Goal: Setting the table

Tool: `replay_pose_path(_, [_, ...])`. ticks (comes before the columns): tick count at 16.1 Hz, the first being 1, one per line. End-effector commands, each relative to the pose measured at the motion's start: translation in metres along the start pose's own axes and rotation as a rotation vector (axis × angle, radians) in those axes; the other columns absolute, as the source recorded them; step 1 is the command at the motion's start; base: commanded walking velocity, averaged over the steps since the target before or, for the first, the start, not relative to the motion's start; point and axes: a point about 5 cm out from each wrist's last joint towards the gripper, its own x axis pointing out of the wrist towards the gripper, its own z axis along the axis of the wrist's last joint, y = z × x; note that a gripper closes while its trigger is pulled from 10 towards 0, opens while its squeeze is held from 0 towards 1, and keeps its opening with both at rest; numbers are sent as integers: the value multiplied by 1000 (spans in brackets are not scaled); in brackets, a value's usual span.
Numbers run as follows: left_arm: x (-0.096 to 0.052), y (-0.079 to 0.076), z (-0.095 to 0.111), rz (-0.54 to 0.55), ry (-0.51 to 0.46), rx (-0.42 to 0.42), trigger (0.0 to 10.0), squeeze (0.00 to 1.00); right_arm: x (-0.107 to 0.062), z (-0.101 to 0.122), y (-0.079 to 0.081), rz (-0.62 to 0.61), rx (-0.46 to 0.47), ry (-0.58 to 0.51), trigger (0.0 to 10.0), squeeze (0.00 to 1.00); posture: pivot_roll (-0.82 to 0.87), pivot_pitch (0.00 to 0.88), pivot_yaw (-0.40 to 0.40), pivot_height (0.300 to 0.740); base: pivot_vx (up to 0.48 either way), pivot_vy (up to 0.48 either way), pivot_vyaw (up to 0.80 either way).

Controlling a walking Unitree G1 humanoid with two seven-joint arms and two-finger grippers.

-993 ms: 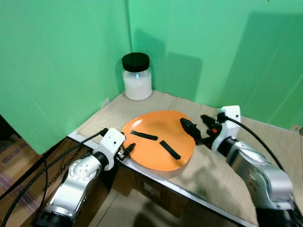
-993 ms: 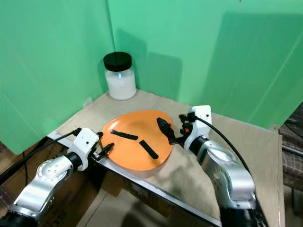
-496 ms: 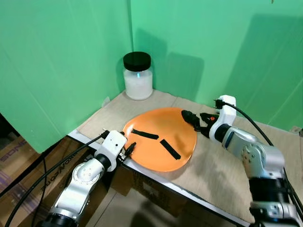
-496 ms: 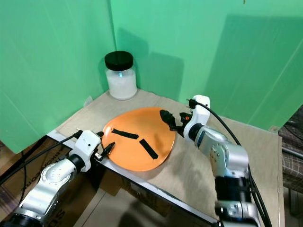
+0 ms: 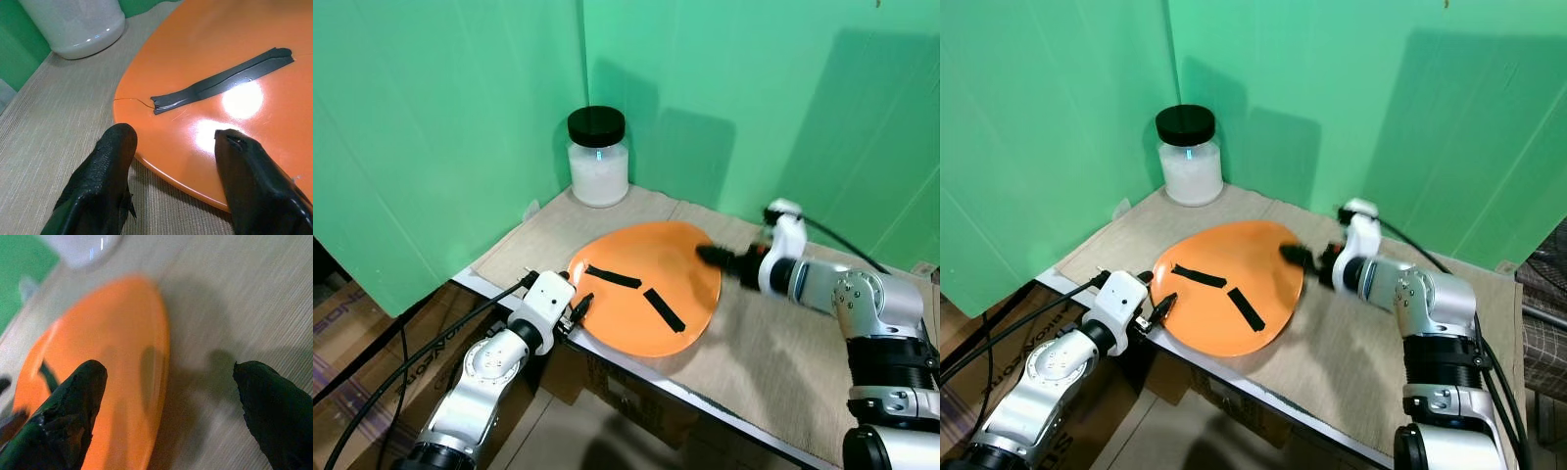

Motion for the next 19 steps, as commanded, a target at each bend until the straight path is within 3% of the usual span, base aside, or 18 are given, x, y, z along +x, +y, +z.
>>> replay_pose_path(1, [-3, -6, -18, -14, 87, -10, 10000, 318, 0, 2, 7, 54, 20, 46, 10000, 0, -72, 0, -7, 740, 0, 0, 0])
replay_pose_path(5, [-3, -5, -17, -9, 82, -11, 10000, 314, 0, -9, 22, 192, 110, 150, 10000, 0, -70, 0, -8, 740, 0, 0, 0])
replay_pose_path(7, [-2, -4, -17, -8, 81, -10, 10000, 314, 0, -16, 26, 224, 116, 182, 4118, 0, -72, 0, -8, 740, 0, 0, 0])
replay_pose_path(8, [-2, -4, -17, -8, 80, -10, 10000, 314, 1, -18, 27, 235, 132, 189, 2431, 0, -72, 0, -8, 740, 0, 0, 0])
replay_pose_path(9, [-2, -4, -17, -7, 79, -10, 10000, 314, 1, -20, 27, 250, 160, 192, 0, 0, -72, 0, -7, 740, 0, 0, 0])
replay_pose_path(15, [0, -3, -16, -2, 75, -1, 10000, 306, -1, -26, 22, 291, 294, 183, 0, 0, -73, 0, -3, 740, 0, 0, 0])
replay_pose_path(19, [0, 2, -12, 31, 59, 14, 10000, 192, -3, -25, 20, 327, 360, 158, 0, 0, -70, 0, 0, 740, 0, 0, 0])
